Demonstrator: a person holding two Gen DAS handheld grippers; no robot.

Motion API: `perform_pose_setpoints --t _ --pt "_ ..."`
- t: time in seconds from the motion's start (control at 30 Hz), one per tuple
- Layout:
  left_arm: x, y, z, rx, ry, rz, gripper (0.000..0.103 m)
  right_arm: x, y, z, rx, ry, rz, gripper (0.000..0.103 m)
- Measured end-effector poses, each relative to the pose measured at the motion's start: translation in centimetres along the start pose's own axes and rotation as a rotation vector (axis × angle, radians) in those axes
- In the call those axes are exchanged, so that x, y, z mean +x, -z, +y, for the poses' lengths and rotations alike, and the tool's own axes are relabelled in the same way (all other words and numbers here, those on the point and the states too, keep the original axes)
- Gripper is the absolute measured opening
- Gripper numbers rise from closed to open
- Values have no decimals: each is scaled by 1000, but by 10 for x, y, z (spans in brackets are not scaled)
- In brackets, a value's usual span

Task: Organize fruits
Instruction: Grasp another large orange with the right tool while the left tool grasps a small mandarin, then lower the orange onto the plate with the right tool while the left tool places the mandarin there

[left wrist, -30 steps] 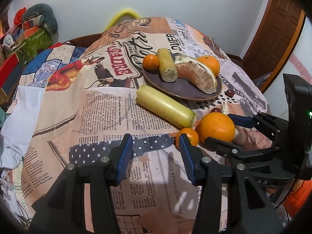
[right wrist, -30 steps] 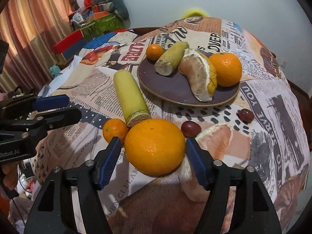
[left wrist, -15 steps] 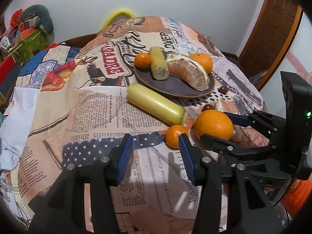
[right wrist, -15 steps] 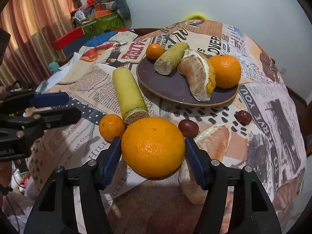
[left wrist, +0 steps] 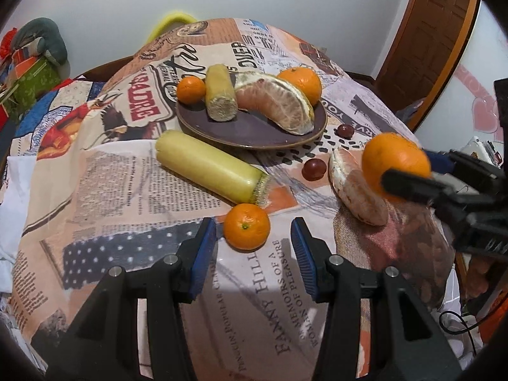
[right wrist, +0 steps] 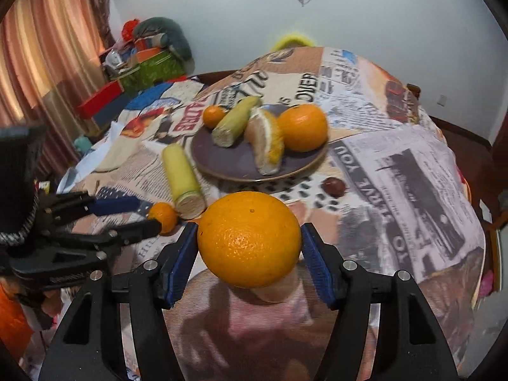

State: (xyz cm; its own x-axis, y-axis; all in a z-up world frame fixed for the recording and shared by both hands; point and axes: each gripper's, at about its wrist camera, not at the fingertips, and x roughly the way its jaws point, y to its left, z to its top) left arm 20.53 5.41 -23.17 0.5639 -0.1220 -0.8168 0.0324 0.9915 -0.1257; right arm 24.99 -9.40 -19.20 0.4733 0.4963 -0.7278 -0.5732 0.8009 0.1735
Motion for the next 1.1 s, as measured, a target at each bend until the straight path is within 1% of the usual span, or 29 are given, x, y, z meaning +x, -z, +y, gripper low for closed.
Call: perform_pose_setpoints --t 0.1,0.17,0.23,0.27,0.3,0.33,0.4,0.5,0.6,0.83,1.1 --pt "8 0 -2 4 1 11 48 -3 -1 -8 16 16 -11 61" --pt "11 -1 -2 4 -16 9 48 -4 -2 -12 28 17 -12 61" --pt "14 -1 1 -7 -25 9 43 -5 -2 -16 40 15 -12 61" --pt "15 -1 3 -13 -28 11 40 -6 -1 -17 42 16 -12 61" --pt "16 -1 4 -16 -30 11 35 -6 0 -18 43 17 -13 61" --pt "16 -1 6 -19 -35 11 33 -6 1 -19 44 17 -13 61" --pt "15 0 9 -25 -21 9 33 -6 0 -20 46 15 -12 61" --pt "11 1 9 -19 -32 2 32 -6 0 -20 45 15 -16 61" --pt "0 -3 10 -19 -32 -27 32 -8 -3 -21 49 10 -24 61" --pt "-24 -29 17 -21 -52 -117 33 -14 -23 -22 37 19 -68 61" --pt "-23 -61 26 -31 -56 -173 33 -13 -55 -22 8 26 -123 61"
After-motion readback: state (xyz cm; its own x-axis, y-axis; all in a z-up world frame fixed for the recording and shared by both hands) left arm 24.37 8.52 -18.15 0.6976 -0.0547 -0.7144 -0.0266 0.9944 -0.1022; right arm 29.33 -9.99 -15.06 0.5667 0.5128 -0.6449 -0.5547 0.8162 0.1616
